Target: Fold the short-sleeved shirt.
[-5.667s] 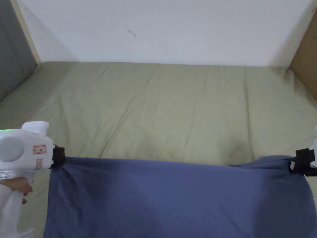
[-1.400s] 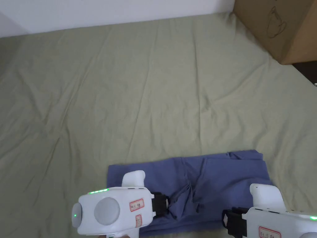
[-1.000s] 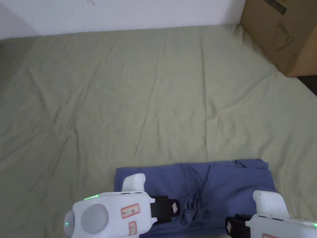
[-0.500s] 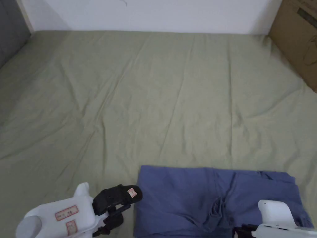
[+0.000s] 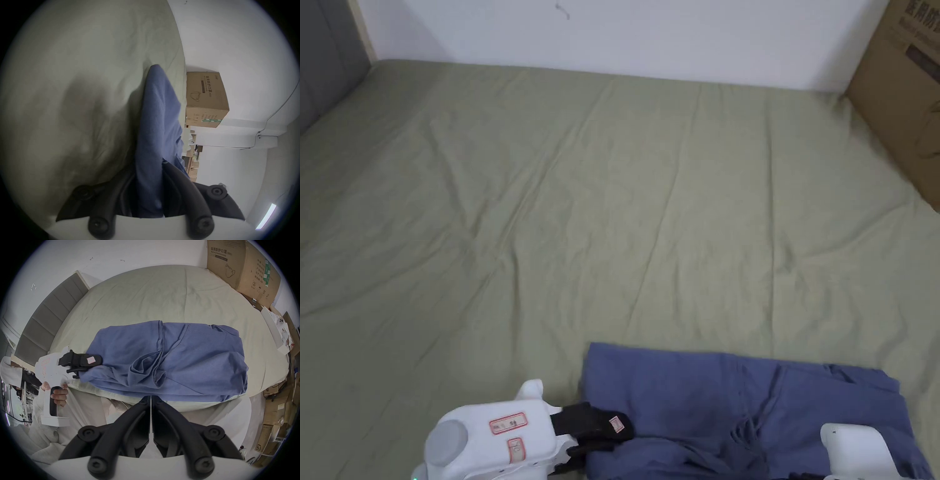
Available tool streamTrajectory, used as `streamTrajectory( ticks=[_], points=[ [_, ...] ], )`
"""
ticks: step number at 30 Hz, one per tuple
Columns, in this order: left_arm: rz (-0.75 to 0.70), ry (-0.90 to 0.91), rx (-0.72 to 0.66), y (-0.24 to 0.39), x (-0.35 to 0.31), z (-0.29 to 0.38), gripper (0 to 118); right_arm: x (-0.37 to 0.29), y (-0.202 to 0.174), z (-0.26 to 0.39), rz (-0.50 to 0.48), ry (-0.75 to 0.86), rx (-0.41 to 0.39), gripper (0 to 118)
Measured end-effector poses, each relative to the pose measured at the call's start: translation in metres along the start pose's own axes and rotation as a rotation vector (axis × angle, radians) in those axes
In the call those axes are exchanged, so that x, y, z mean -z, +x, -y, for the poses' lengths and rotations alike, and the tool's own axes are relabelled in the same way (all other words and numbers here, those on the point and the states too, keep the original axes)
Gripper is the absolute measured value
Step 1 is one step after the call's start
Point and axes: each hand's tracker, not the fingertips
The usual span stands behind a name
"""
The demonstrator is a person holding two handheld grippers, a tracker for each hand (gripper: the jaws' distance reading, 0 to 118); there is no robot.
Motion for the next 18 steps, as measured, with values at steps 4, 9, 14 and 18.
streamTrajectory(
  ticks=[4,9,14,18],
  points=[
    [-0.008,0.025,0.060,0.003,-0.025,-0.011,12,0.001,0.001,-0.001,0.004,-0.005,0.011,2],
    [-0.037,0.163,0.044,-0.009,-0.090,-0.032,12,0.001,-0.002,-0.002,0.004,-0.004,0.010,2],
    [-0.178,0.294,0.090,-0.014,-0.176,-0.039,12,0.005,-0.003,-0.002,-0.006,-0.007,0.007,2],
    [-0.264,0.385,0.069,-0.013,-0.215,-0.043,12,0.009,-0.001,-0.002,-0.028,-0.011,0.025,2]
  ],
)
